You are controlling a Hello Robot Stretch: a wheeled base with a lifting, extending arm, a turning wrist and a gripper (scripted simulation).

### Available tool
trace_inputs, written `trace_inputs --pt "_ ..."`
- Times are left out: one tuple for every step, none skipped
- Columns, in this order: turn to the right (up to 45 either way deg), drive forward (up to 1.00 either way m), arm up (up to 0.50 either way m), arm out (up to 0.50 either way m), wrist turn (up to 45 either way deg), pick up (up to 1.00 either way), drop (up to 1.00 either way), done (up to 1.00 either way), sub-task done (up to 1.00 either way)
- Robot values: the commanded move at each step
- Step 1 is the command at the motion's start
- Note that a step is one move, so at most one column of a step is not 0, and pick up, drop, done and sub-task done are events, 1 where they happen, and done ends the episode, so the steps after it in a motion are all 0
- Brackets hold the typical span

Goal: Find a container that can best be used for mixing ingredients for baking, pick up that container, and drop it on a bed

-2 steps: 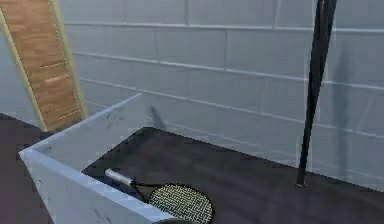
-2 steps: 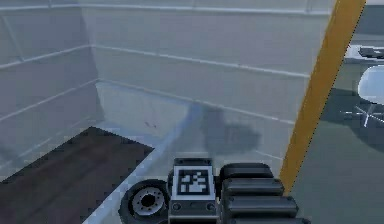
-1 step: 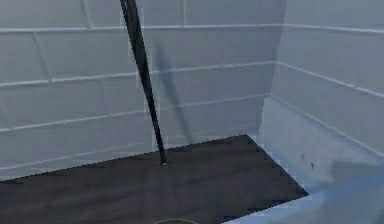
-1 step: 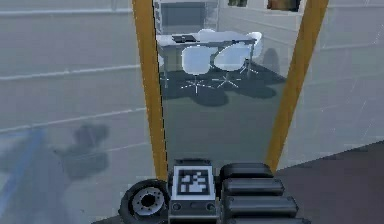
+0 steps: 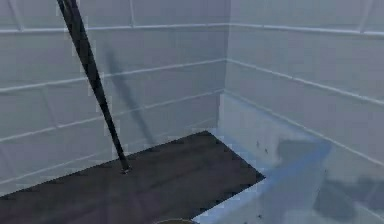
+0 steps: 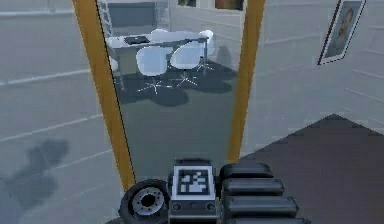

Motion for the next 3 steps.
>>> trace_inputs --pt "-30.0 0.0 0.0 0.0 0.0 0.0 0.0 0.0 0.0" --pt "0.0 0.05 0.0 0.0 0.0 0.0 0.0 0.0 0.0" --pt "6.0 0.0 0.0 0.0 0.0 0.0 0.0 0.0 0.0"
